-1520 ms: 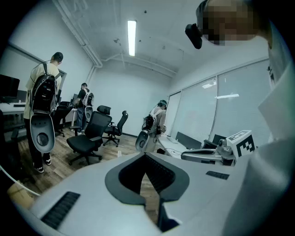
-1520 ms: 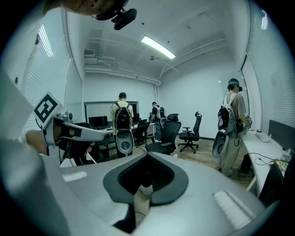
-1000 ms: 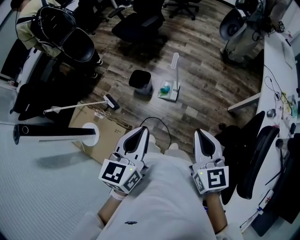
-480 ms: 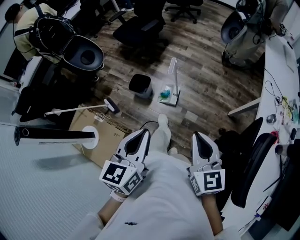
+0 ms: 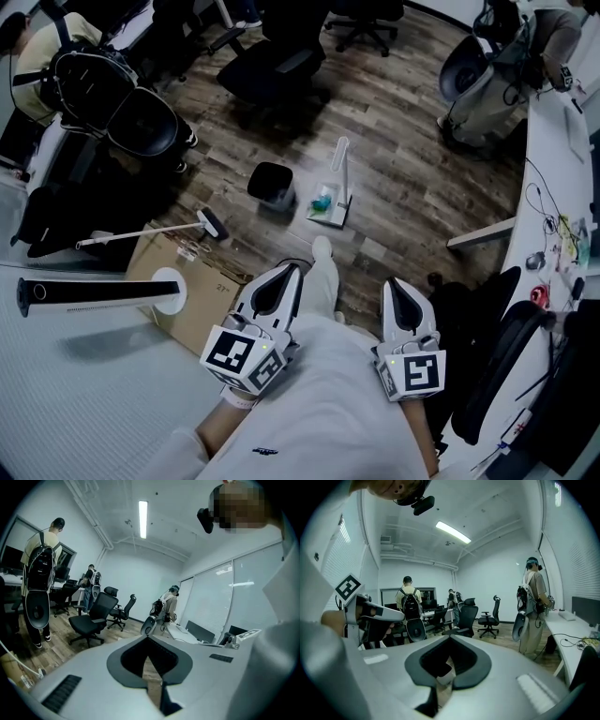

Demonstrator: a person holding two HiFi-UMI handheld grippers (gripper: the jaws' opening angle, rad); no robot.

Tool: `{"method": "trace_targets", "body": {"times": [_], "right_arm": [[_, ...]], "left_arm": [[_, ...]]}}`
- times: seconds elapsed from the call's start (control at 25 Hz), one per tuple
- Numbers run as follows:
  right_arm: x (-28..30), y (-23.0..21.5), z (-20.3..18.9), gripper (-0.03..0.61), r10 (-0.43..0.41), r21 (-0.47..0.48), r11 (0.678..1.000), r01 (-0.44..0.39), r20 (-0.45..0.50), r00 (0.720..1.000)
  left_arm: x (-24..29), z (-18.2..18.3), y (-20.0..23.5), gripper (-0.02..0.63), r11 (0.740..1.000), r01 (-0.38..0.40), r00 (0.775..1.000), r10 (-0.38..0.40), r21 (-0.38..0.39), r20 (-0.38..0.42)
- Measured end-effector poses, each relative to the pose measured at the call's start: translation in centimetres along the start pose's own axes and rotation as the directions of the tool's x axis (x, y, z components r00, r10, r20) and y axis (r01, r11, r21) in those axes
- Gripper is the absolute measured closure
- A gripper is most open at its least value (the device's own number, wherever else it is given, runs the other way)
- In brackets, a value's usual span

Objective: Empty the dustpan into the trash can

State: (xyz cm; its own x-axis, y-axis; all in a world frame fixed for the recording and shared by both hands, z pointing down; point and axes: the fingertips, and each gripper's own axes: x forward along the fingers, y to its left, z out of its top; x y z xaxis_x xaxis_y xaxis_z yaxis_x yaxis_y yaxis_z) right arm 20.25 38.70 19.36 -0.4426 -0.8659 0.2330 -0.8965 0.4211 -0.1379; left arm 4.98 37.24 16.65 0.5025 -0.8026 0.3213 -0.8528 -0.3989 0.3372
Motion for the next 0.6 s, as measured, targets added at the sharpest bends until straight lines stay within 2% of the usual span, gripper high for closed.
{"method": "trace_targets", "body": {"times": [0.28,0.6], "right_arm": [[6.4,-2.3,0.3,0.568,-0.007,-0.012,1.000,0.007,-0.025,1.000],[16.2,-6.5,3.4,0.566,-0.009,0.004,1.000,0.009,-0.049,0.999]], "left_arm": [[6.5,1.6,3.7,0.607,1.000,0.019,0.999,-0.019,-0.008,-0.049],[15.0,6.7,8.6,0.607,1.000,0.030,0.997,-0.030,0.000,-0.065]]}}
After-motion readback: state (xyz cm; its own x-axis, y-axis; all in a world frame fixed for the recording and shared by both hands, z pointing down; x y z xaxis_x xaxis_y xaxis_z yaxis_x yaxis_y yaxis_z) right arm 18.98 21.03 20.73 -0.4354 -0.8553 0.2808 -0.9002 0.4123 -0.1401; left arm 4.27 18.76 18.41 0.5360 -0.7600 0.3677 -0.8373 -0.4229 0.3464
